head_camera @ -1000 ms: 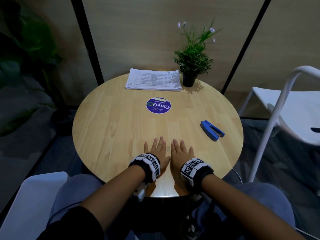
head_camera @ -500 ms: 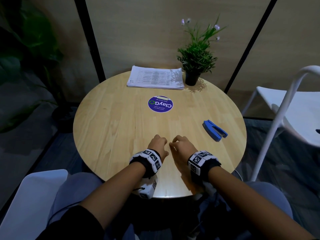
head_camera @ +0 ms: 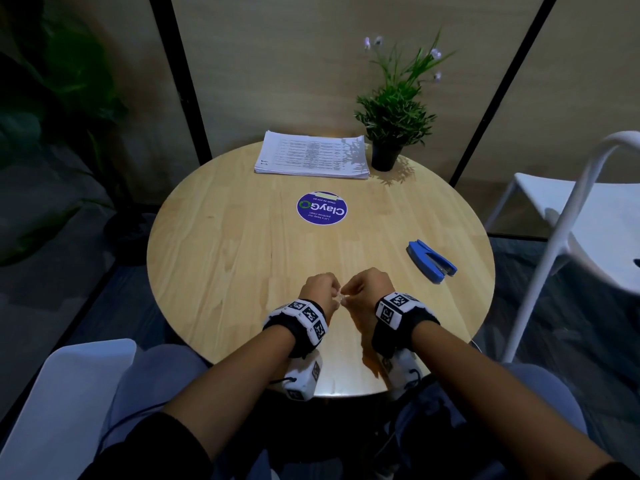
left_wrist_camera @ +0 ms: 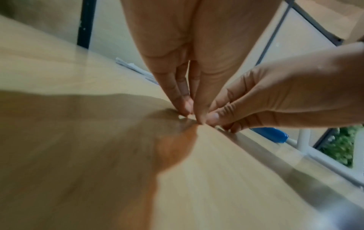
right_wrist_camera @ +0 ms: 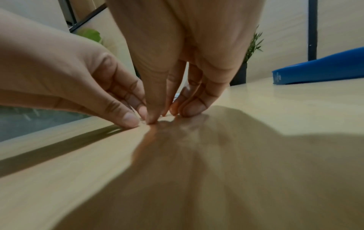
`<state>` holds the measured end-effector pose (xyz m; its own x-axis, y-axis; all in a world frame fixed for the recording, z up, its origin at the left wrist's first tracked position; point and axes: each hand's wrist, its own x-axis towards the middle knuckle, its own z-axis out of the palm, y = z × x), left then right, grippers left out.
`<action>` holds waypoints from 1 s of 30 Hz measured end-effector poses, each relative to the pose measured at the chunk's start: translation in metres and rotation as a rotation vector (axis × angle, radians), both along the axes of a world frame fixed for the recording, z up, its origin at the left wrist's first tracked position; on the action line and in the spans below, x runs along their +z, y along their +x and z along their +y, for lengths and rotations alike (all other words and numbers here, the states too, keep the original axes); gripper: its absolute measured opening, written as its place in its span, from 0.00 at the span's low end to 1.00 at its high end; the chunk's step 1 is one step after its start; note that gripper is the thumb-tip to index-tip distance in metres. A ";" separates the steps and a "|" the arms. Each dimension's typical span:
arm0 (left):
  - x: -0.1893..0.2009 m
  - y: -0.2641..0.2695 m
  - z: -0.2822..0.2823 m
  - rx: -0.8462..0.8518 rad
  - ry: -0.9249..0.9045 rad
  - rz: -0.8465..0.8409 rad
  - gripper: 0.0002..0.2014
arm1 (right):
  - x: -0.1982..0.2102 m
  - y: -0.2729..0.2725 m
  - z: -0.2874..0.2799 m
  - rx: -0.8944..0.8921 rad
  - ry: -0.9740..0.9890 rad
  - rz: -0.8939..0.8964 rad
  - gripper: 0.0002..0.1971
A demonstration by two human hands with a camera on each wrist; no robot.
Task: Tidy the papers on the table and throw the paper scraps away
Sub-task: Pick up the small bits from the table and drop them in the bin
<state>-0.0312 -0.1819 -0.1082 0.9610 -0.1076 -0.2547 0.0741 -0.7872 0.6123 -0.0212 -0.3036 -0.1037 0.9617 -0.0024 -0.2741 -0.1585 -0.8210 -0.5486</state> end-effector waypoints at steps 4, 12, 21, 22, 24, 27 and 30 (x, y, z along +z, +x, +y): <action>-0.007 0.000 0.012 0.139 -0.151 0.014 0.20 | 0.005 -0.001 0.004 0.307 -0.170 -0.091 0.13; -0.011 -0.004 0.019 0.126 -0.131 0.053 0.23 | 0.000 -0.010 0.015 0.471 -0.352 -0.019 0.13; -0.009 -0.008 0.021 0.084 -0.104 0.057 0.23 | 0.009 -0.013 0.025 0.256 -0.322 0.006 0.10; -0.008 -0.008 0.021 0.078 -0.100 0.057 0.23 | 0.011 -0.012 0.025 0.240 -0.304 0.008 0.09; -0.006 -0.009 0.021 0.072 -0.086 0.062 0.24 | 0.013 -0.009 0.023 0.223 -0.231 0.023 0.08; -0.004 -0.011 0.019 0.066 -0.066 0.073 0.24 | 0.015 -0.005 0.018 0.161 -0.091 0.064 0.08; -0.002 -0.012 0.018 0.049 -0.049 0.077 0.23 | 0.016 -0.002 0.016 0.095 0.011 0.092 0.08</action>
